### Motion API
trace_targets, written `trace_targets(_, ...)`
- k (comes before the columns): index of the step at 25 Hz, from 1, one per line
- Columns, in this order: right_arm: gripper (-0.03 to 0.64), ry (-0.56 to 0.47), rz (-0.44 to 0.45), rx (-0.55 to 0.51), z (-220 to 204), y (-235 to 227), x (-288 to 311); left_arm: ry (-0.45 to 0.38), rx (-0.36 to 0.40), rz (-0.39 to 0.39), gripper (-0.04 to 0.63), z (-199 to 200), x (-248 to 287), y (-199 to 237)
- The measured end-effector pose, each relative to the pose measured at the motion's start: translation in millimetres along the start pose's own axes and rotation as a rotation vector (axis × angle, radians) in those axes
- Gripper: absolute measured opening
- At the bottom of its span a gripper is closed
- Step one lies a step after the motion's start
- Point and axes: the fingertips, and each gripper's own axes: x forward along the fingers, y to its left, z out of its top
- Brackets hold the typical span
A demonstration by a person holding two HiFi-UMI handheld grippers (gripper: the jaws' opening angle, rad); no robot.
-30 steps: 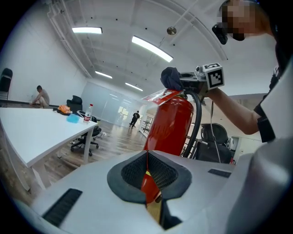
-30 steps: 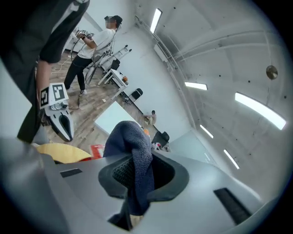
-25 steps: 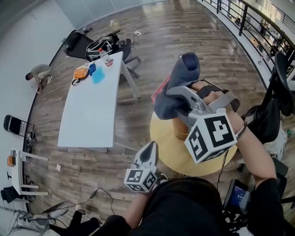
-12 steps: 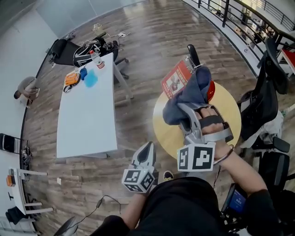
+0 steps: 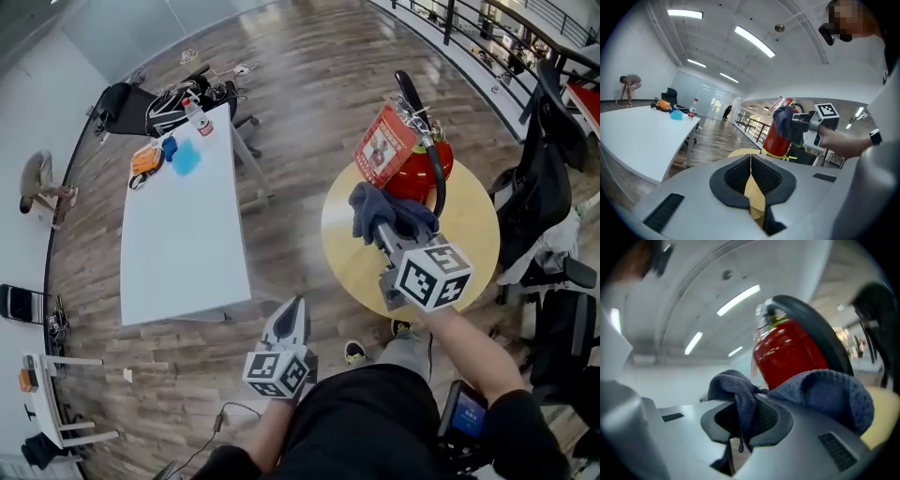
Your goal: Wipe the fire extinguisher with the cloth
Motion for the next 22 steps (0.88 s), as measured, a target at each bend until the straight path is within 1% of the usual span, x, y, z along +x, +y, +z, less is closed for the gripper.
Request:
trace_targets(2,0.058,-0.158,0.034,0.418,20,-3,-3,0.005,-0.006,0.007,0.023,-3,-7,10)
trace_targets(3,0.058,-0.221,0.038,0.582,27,-7,-4,0.008,-0.005,0.008,0.023,-5,-10,13)
trace_targets(4,0.058,-0.264,0.040,0.701,29,-11,-3,0.012,-0.005,0.007,0.023,-6,-12,15)
trace_targets(5,0.058,-0.293,0.047,0.780,27,-14,-1,0.016,-0.006,0.005,0.023,-8,-13,16)
trace_targets(7,0.058,-0.313,0.045,0.859,13,-24,4,0.024,-0.007,0.001,0.023,-11,-13,13)
trace_targets(9,0.058,-0.287,0.001,0.891,-18,-43,9,0.031,-0.006,-0.001,0.023,-12,-11,10)
trace_targets(12,0.058,-0.205,-0.125,0.978,-87,-74,10,0.039,-0.004,0.007,0.023,-12,-12,11)
trace_targets(14,0.058,-0.157,-0.213,1.076,-127,-88,8,0.043,-0.004,0.017,0.023,-11,-17,15)
trace_targets(15,0.058,-0.145,-0.244,1.132,-138,-92,7,0.043,-0.004,0.020,0.023,-10,-18,17)
trace_targets(16,0.058,-0.144,-0.259,1.180,-140,-92,7,0.043,-0.002,0.023,0.023,-9,-19,18)
trace_targets(17,0.058,-0.150,-0.254,1.210,-134,-89,9,0.041,0.000,0.026,0.023,-8,-19,20)
trace_targets(18,0.057,-0.168,-0.223,1.222,-119,-82,13,0.042,0.002,0.029,0.023,-9,-19,21)
trace_targets(21,0.057,-0.258,-0.048,1.204,-47,-50,22,0.051,-0.002,0.030,0.023,-14,-18,19)
trace_targets(22,0.057,-0.277,-0.006,1.203,-25,-40,22,0.053,-0.003,0.024,0.023,-15,-17,16)
